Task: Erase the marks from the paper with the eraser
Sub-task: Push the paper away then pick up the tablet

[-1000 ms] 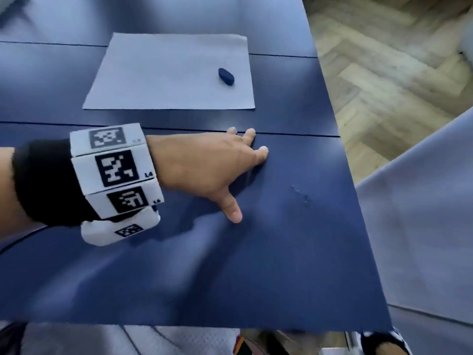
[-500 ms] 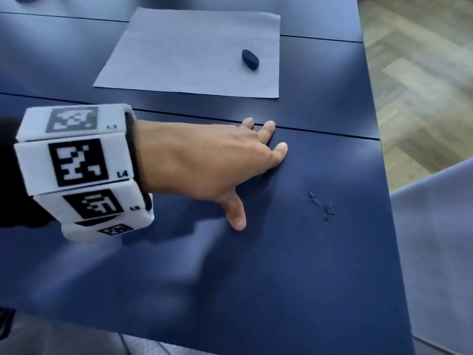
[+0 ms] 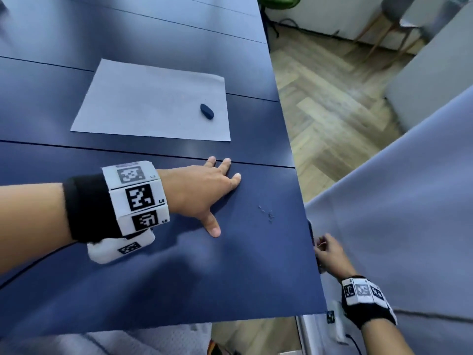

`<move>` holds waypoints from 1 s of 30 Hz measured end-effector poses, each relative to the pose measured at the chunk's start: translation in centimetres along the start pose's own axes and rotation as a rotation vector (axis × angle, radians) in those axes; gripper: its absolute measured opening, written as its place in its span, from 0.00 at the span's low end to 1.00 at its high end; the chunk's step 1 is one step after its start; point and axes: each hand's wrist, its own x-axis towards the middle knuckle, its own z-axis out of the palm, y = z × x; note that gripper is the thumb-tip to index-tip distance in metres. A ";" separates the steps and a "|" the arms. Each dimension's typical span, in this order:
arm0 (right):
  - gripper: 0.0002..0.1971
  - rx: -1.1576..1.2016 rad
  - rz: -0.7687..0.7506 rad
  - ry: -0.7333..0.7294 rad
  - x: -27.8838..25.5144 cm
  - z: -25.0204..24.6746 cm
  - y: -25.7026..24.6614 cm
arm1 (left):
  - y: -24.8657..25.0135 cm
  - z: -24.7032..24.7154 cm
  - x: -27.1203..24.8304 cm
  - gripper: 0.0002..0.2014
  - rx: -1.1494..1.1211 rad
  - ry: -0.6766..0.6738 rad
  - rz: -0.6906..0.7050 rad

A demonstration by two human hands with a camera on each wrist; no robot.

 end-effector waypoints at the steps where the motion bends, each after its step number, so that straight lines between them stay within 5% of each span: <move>1: 0.11 -0.013 -0.033 0.075 -1.0 -1.5 -1.6 | -0.1 -0.2 -0.1 0.61 -0.018 0.008 0.010; 6: 0.07 -0.127 -0.196 0.362 -4.8 -7.2 -7.0 | -2.2 -0.6 -2.1 0.53 -0.197 0.086 0.041; 13: 0.14 -0.279 -0.261 0.548 -8.3 -10.9 -10.9 | -7.6 4.9 -9.5 0.62 -0.269 0.149 -0.346; 16: 0.10 -0.338 -0.253 0.563 -9.2 -11.4 -11.6 | -6.5 7.5 -10.1 0.69 -0.324 0.087 -0.387; 26: 0.03 -0.421 -0.282 0.601 -11.3 -12.1 -13.3 | 6.3 5.4 -0.8 0.60 -0.343 0.205 -0.151; 30: 0.04 -0.412 -0.239 0.598 -11.4 -12.1 -13.8 | 15.0 3.1 2.5 0.59 -0.420 0.173 0.160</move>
